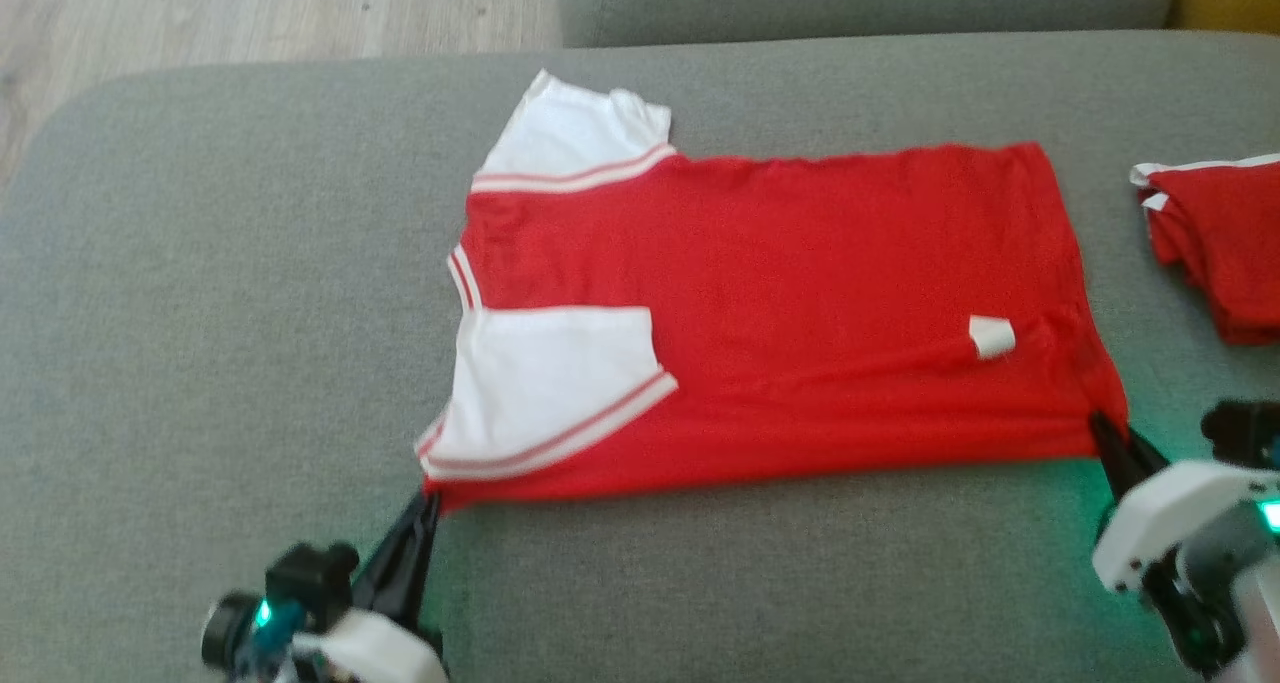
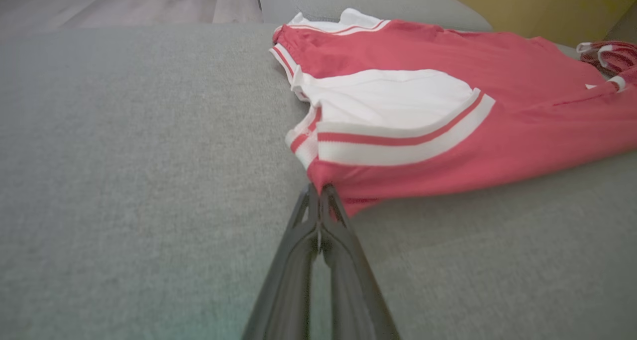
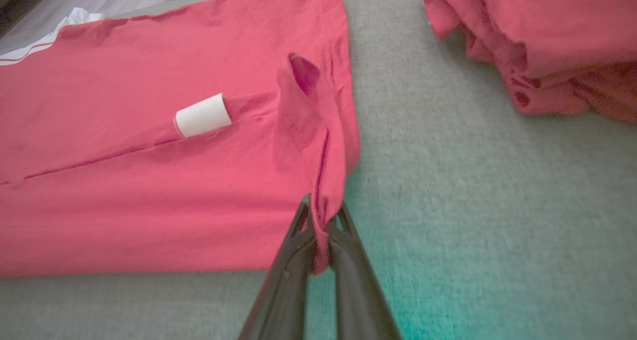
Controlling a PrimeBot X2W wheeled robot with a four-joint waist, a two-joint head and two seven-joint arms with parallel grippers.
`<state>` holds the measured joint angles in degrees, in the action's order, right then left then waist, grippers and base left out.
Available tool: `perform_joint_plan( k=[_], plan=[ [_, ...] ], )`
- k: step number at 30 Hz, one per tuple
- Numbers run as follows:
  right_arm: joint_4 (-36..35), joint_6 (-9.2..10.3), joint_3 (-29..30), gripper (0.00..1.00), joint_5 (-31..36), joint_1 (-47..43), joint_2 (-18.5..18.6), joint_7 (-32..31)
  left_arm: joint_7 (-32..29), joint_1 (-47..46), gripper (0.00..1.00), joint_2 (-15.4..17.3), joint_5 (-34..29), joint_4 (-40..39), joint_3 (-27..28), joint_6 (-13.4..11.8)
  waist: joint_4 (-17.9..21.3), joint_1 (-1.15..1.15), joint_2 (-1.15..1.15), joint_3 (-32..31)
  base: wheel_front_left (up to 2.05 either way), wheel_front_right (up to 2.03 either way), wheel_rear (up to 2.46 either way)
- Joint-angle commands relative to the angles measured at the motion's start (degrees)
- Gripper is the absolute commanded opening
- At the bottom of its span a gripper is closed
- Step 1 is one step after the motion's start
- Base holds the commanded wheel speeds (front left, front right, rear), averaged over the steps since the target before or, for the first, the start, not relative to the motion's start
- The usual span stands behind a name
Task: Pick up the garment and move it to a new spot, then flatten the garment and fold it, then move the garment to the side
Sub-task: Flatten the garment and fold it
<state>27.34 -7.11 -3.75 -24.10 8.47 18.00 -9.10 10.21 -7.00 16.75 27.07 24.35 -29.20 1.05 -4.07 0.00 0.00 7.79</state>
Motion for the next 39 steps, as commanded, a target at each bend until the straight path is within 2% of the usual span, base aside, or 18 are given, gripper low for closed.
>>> perform_joint_plan(
  k=[1,8,13,14,15,17,19,20,21,26,31,35,39],
  plan=[
    [-3.03,-0.37,0.23,0.00,-0.54,-1.14,2.28,-0.52,-0.54,0.68,0.00,2.30,0.11,-2.83,2.08,-0.81,0.32,0.00,0.00,-0.59,0.00,0.00,0.00],
    [-10.63,-0.37,3.75,0.00,-0.37,-9.97,2.21,-3.53,-4.43,9.03,0.00,4.26,1.60,-11.83,1.59,-3.29,0.38,0.00,0.00,-2.23,0.00,0.00,0.00],
    [-14.63,-0.37,6.91,0.00,0.59,-13.52,0.57,-5.12,-6.72,10.91,0.00,4.96,2.33,-14.65,1.08,-3.74,0.31,0.00,0.00,-2.88,0.00,0.00,0.00],
    [-15.17,-0.37,7.26,0.15,0.83,-13.81,0.21,-5.44,-6.95,10.87,0.00,4.90,2.44,-14.70,1.03,-3.80,0.35,0.00,0.00,-2.94,0.00,0.00,0.00],
    [-15.59,-0.37,7.50,0.35,1.10,-14.02,-0.14,-5.75,-7.21,10.85,0.00,4.79,2.62,-14.57,0.97,-3.86,0.45,0.00,0.00,-3.08,0.00,0.00,0.00],
    [-16.21,-0.37,8.17,1.00,1.66,-14.34,-0.87,-6.03,-7.85,10.86,0.00,4.61,2.82,-14.06,0.66,-3.92,0.66,0.00,0.00,-3.48,0.00,0.00,0.00],
    [-16.87,-0.37,9.01,1.00,2.58,-14.51,-1.59,-5.54,-8.57,10.89,0.00,4.33,2.94,-13.53,0.25,-4.08,0.82,0.00,0.00,-3.98,0.00,0.00,0.00],
    [-17.32,-0.37,9.29,1.00,2.91,-14.57,-1.90,-5.06,-8.85,10.88,0.20,4.17,3.00,-13.35,0.09,-4.18,0.88,0.00,0.00,-4.22,0.00,0.00,0.00],
    [-17.84,-0.37,9.36,1.00,3.16,-14.65,-2.14,-4.49,-9.16,10.86,1.00,4.06,3.02,-13.17,0.02,-4.44,0.98,0.00,0.00,-4.49,0.00,0.00,0.00],
    [-20.53,-0.37,9.11,1.00,4.44,-15.12,-2.51,-0.87,-10.27,10.81,1.00,4.20,2.92,-14.63,-0.12,-5.46,1.48,0.00,0.00,-5.77,0.00,0.00,0.00],
    [-23.30,-0.37,7.54,1.00,5.83,-14.40,-2.80,3.57,-10.17,8.54,1.00,5.37,3.92,-20.47,2.40,-6.00,2.02,0.00,0.00,-5.92,0.00,0.00,0.00],
    [-24.30,-0.37,6.44,1.00,6.29,-13.46,-3.27,4.96,-11.61,3.74,1.00,7.59,3.82,-22.98,4.41,-5.46,2.28,0.00,0.00,-4.58,0.00,0.00,0.00],
    [-25.64,-0.37,4.24,1.00,6.20,-10.95,-3.91,6.19,-15.81,-5.88,1.00,10.78,3.73,-23.15,6.32,-3.36,3.41,0.00,0.00,-1.18,0.00,0.00,0.00]
  ],
)
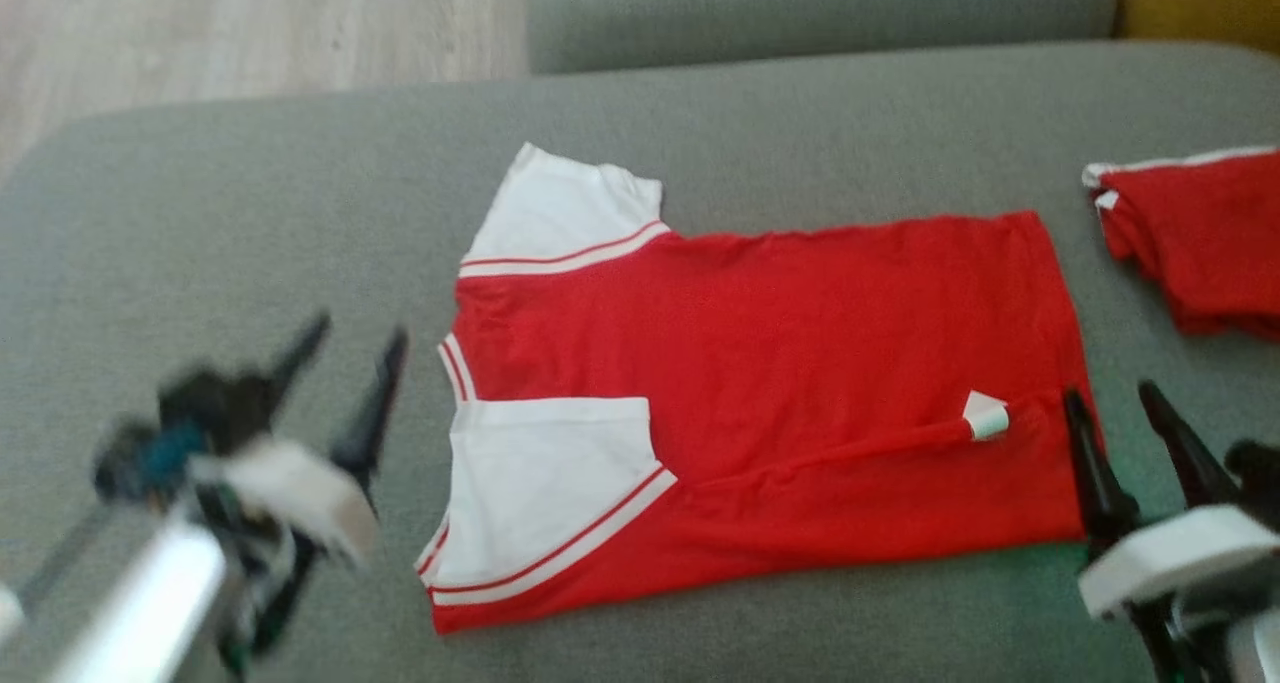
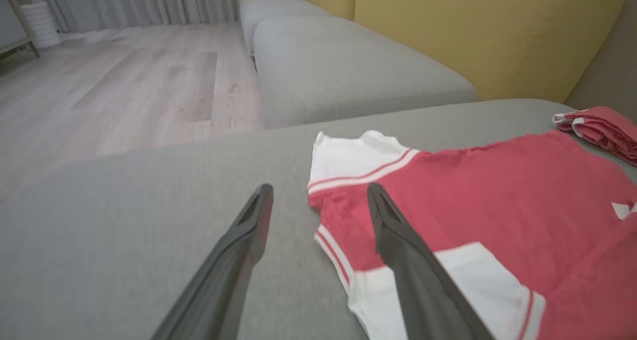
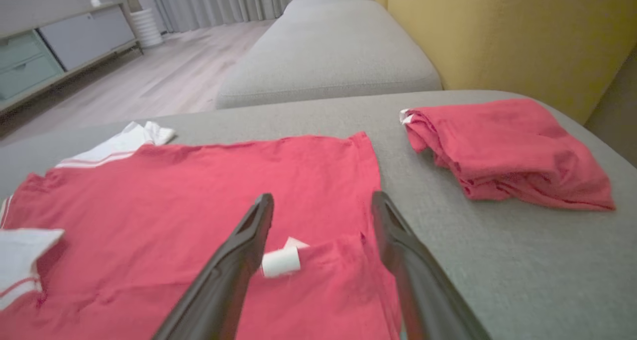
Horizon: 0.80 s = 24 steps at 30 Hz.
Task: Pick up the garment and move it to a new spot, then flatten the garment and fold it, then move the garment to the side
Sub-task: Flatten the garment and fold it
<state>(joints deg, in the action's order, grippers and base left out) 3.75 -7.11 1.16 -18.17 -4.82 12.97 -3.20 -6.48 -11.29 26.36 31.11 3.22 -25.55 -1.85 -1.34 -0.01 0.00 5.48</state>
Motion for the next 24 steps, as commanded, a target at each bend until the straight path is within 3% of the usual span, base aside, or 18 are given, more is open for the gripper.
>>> perform_joint_plan(
  k=[1,6,11,16,24],
  plan=[
    [-2.33,-0.37,-1.02,1.00,-0.26,3.15,0.84,0.81,-0.57,-4.32,1.00,2.09,-0.38,-1.34,2.87,0.40,1.05,0.01,0.00,2.13,0.00,0.00,0.00],
    [-2.92,-0.37,-3.12,1.00,-1.49,6.97,1.80,2.26,-9.69,-18.51,1.00,4.16,1.63,4.70,3.02,4.86,2.85,0.01,0.00,7.49,0.00,0.00,0.00],
    [-2.74,-0.37,-4.64,1.00,-1.39,10.38,2.07,2.49,-17.34,-31.10,1.00,4.15,4.57,12.10,1.14,8.13,4.85,0.01,0.00,12.25,0.00,0.00,0.00],
    [-2.15,-0.37,-5.92,1.00,-1.50,13.11,1.61,2.91,-23.27,-40.17,1.00,4.24,7.77,19.14,-1.89,9.16,6.74,0.01,0.00,15.99,0.00,0.00,0.00],
    [-0.70,-0.37,-7.00,1.00,-1.78,16.31,0.94,4.25,-25.82,-49.11,1.00,4.77,12.67,25.57,-8.35,9.32,9.30,0.01,0.00,20.23,0.00,0.00,0.00]
  ],
)
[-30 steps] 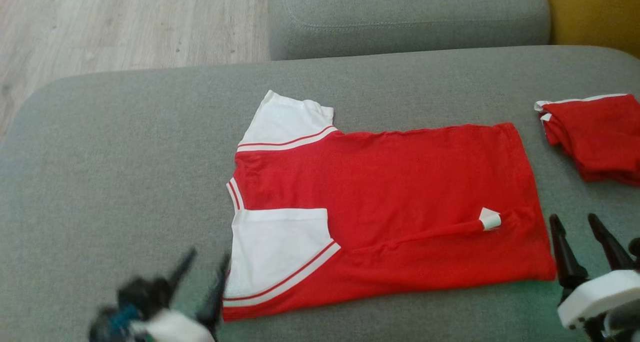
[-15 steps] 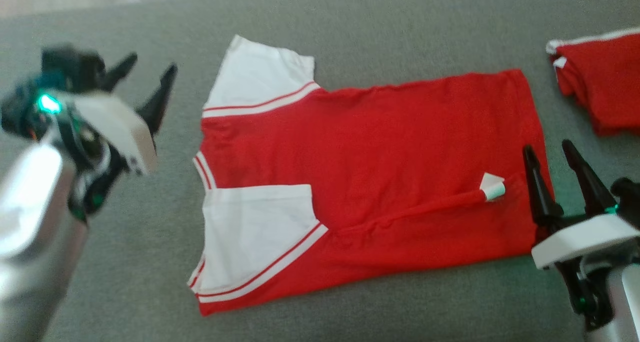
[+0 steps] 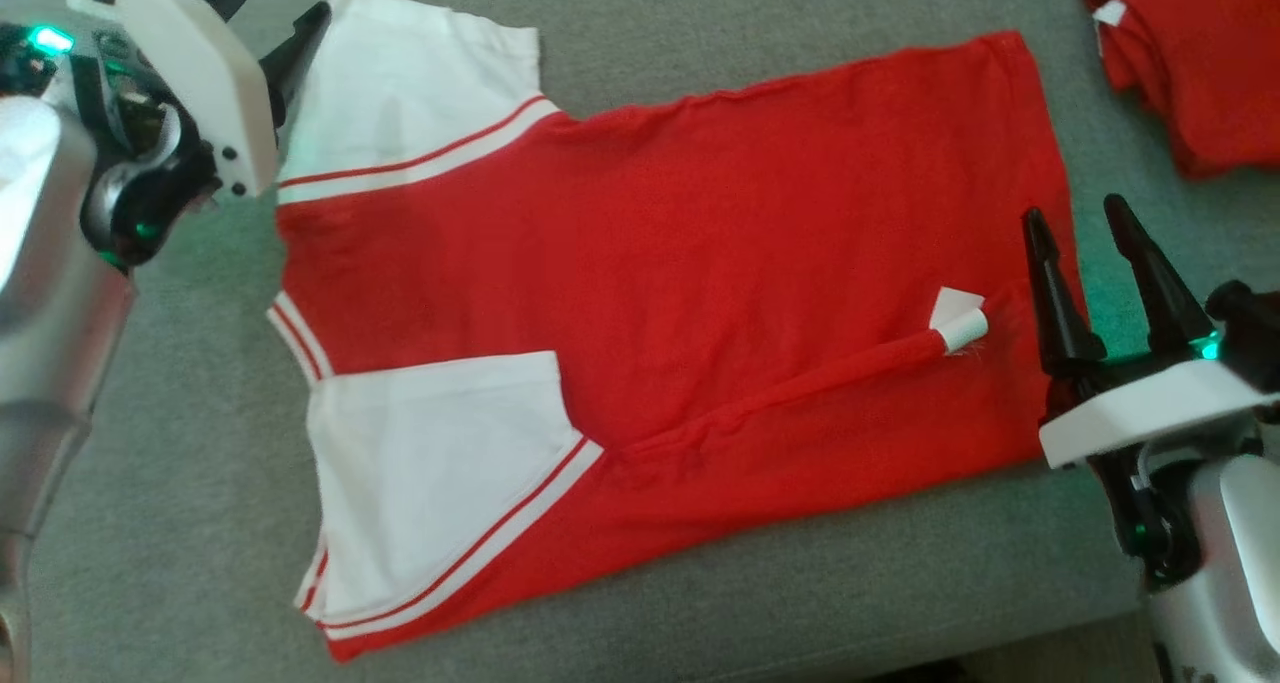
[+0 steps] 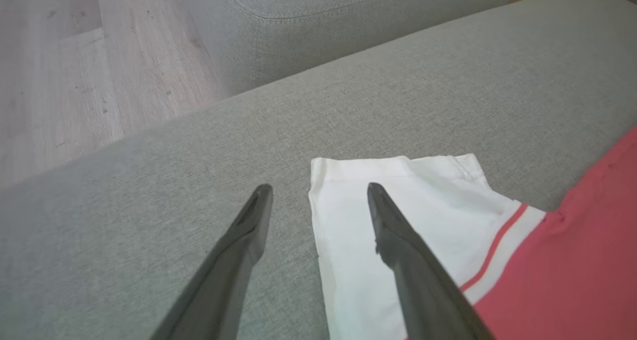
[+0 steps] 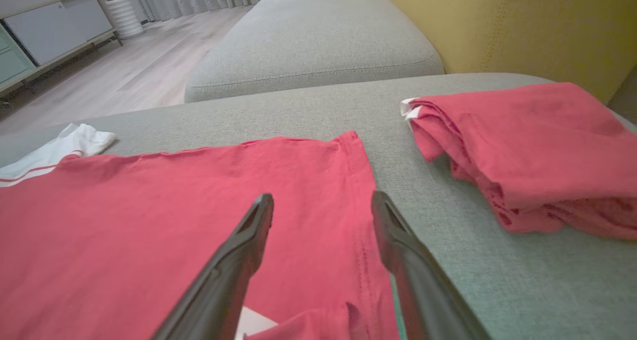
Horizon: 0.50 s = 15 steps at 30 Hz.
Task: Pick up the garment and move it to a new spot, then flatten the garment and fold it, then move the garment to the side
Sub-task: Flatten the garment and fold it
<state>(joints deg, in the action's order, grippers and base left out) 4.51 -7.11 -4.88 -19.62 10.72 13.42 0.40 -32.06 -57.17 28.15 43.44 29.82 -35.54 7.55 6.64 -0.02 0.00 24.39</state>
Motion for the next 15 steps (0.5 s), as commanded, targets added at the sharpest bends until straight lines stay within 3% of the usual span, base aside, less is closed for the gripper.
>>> perform_joint_plan(
  k=[1,15],
  plan=[
    [-1.19,-0.37,-1.08,1.00,-0.38,1.06,0.34,0.80,-0.40,-3.91,1.00,3.19,0.88,-0.44,0.83,-0.08,1.70,0.02,0.00,1.67,0.00,0.00,0.00],
    [1.81,-0.37,-2.16,1.00,-1.08,2.50,-1.37,3.74,2.21,-9.89,1.00,7.32,2.62,6.82,-7.22,-0.07,6.29,0.02,0.00,4.55,0.00,0.00,0.00]
  ],
)
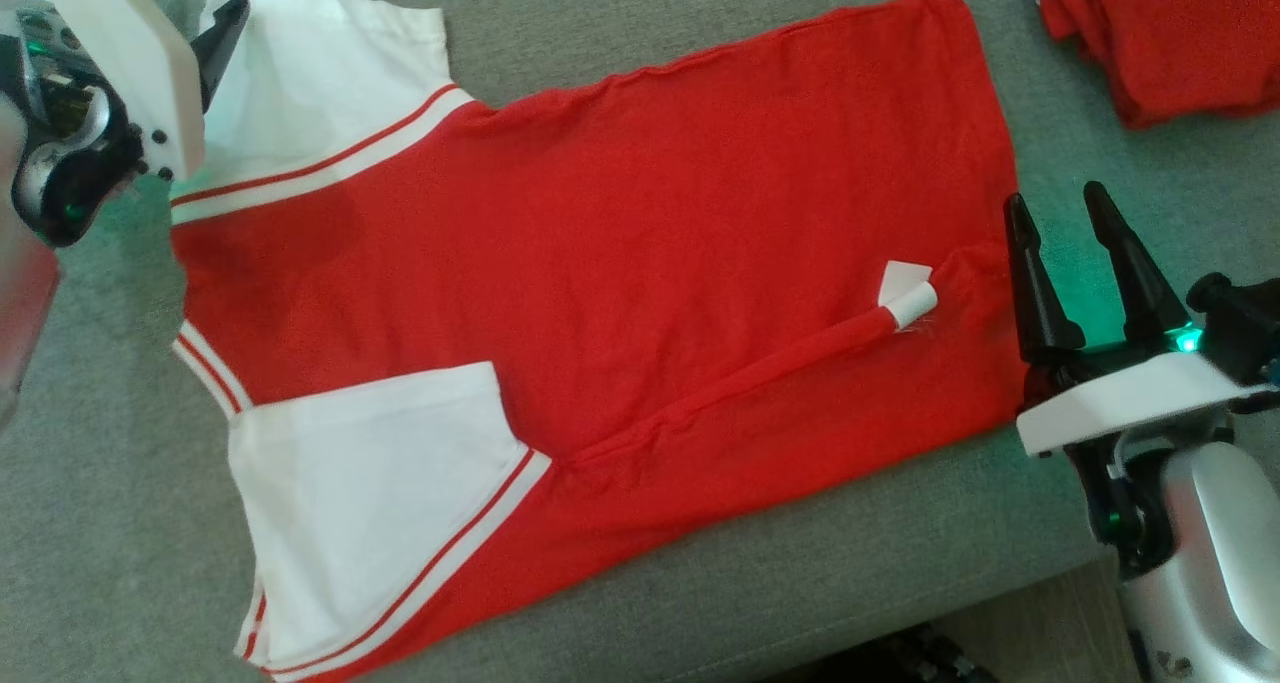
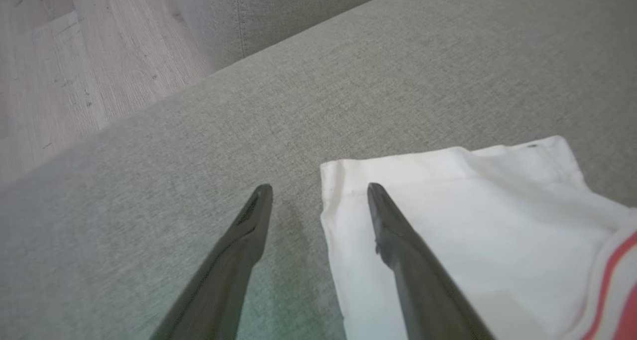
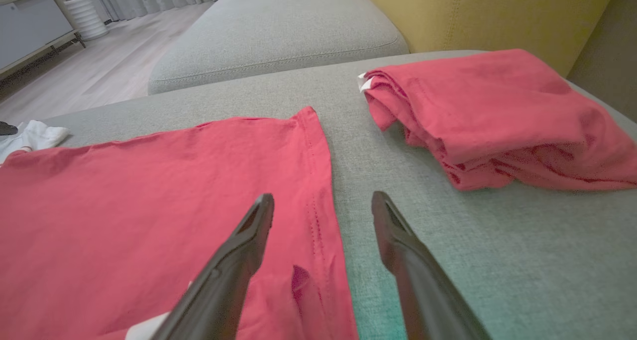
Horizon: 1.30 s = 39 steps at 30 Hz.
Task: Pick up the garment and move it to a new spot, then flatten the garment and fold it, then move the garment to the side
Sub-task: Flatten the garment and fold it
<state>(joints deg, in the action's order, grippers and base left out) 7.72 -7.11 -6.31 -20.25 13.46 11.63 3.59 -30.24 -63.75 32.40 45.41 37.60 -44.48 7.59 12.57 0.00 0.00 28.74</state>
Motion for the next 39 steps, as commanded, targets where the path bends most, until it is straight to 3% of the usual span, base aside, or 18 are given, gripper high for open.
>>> perform_joint_plan(
  k=[1,11,12,16,29,35,39],
  plan=[
    [-1.40,-0.37,-0.73,1.00,-0.44,-0.24,0.42,0.56,0.39,-3.31,1.00,3.07,0.64,-0.96,1.73,-0.10,0.35,0.00,0.00,0.20,0.00,0.00,0.00],
    [-0.59,-0.37,-0.60,1.00,-0.69,-0.18,0.18,1.60,0.31,-5.07,1.00,4.18,3.00,1.20,-2.56,-0.10,1.63,0.00,0.00,1.18,0.00,0.00,0.00],
    [-0.52,-0.37,-0.53,1.00,-0.67,-0.17,0.14,1.68,0.38,-5.30,0.95,4.20,3.21,1.36,-2.93,-0.10,1.66,0.00,0.00,1.28,0.00,0.00,0.00],
    [-0.32,-0.37,-0.61,1.00,-0.53,-0.16,-0.02,1.86,1.05,-5.96,0.00,4.16,4.27,1.96,-4.15,-0.10,1.78,0.00,0.00,1.49,0.00,0.00,0.00],
    [-3.17,-0.37,-0.03,1.00,-1.16,2.00,1.44,-1.75,5.57,-7.47,0.00,3.15,7.43,0.82,-8.72,-0.10,-1.26,0.00,0.00,0.53,0.00,0.00,0.00],
    [-2.80,-0.37,-2.51,1.00,-1.76,9.82,2.77,-12.82,8.35,-8.49,0.00,2.78,8.86,-1.56,-11.24,-0.10,-3.72,0.00,0.00,-0.21,0.00,0.00,0.00],
    [1.76,-0.37,-2.16,1.00,1.17,16.65,2.67,-20.97,9.94,-9.32,0.00,2.33,9.44,-3.04,-13.18,-0.10,-5.52,0.00,0.00,-0.44,0.00,0.00,0.00]
  ],
)
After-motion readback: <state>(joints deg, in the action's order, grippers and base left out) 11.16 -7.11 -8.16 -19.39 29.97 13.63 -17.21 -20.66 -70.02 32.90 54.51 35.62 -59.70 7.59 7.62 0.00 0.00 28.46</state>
